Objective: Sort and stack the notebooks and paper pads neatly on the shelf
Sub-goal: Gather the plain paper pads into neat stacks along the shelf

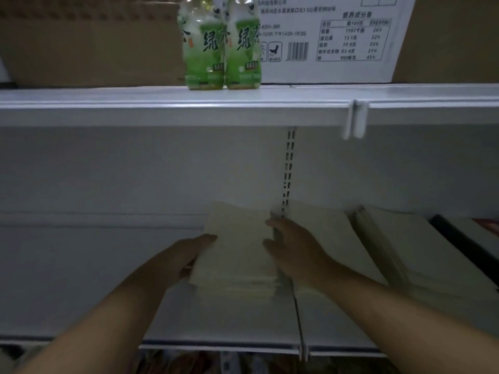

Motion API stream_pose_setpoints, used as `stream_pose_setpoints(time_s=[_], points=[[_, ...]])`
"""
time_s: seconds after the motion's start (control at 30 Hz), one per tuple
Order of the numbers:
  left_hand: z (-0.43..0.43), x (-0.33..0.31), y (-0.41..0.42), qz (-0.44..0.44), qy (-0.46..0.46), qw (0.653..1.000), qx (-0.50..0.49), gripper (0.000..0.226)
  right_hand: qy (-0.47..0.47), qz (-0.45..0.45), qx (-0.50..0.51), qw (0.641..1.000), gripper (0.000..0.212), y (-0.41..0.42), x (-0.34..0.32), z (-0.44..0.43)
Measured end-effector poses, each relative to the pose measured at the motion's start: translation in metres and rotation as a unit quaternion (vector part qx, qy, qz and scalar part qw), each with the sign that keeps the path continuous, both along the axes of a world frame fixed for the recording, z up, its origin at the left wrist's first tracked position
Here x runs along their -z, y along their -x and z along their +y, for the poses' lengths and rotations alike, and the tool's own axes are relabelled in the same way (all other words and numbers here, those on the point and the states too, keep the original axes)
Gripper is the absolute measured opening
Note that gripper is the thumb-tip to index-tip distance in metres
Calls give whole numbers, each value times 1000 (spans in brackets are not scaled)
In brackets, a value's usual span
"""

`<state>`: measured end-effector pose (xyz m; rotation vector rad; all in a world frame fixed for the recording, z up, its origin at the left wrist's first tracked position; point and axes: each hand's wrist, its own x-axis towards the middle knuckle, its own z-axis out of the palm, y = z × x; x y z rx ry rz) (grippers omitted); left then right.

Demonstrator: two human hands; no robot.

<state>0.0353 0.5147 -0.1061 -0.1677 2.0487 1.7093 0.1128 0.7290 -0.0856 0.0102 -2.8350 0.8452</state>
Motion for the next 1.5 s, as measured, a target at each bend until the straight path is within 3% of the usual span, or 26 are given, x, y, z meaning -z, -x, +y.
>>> stream_pose_setpoints(time_s=[0.13,0.23,0.33,0.4,0.5,0.67,0.8,0.87,0.97,1.07,1.13,1.27,1.33,1.4,1.5], points=[[4,-1,11,-28,-14,999,28,43,58,-130,85,986,76,29,31,-43],[6,5,20,-45,-44,997,33,37,210,-77,164,961,56,31,51,-47],[7,10,28,-72,-87,994,10,36,312,-56,169,933,69,28,53,-50],[6,11,35,-96,-113,989,3,44,319,-49,178,930,74,26,51,-53],[4,11,41,-130,-134,981,42,45,287,-50,198,936,53,17,39,-65],[7,6,49,-138,-156,973,102,72,257,-30,224,940,65,14,39,-62],[9,11,46,-156,-160,966,132,59,207,-33,228,951,72,19,46,-65],[7,17,42,-139,-170,969,109,54,203,-43,229,951,68,21,46,-65],[0,19,28,-110,-214,967,87,44,331,-45,187,924,45,18,39,-59],[-13,11,10,-49,-277,954,103,31,451,-68,147,877,56,8,27,-55],[-25,7,4,33,-309,945,106,48,452,-84,129,879,69,7,22,-61],[-56,-5,5,185,-298,931,96,82,432,-18,86,898,56,14,15,-87],[-73,-9,9,218,-285,928,99,80,416,52,85,904,23,16,13,-100],[-87,-8,11,228,-266,932,96,83,424,113,93,894,38,16,19,-113],[-95,7,10,211,-271,936,71,89,445,131,113,879,45,14,45,-129]])
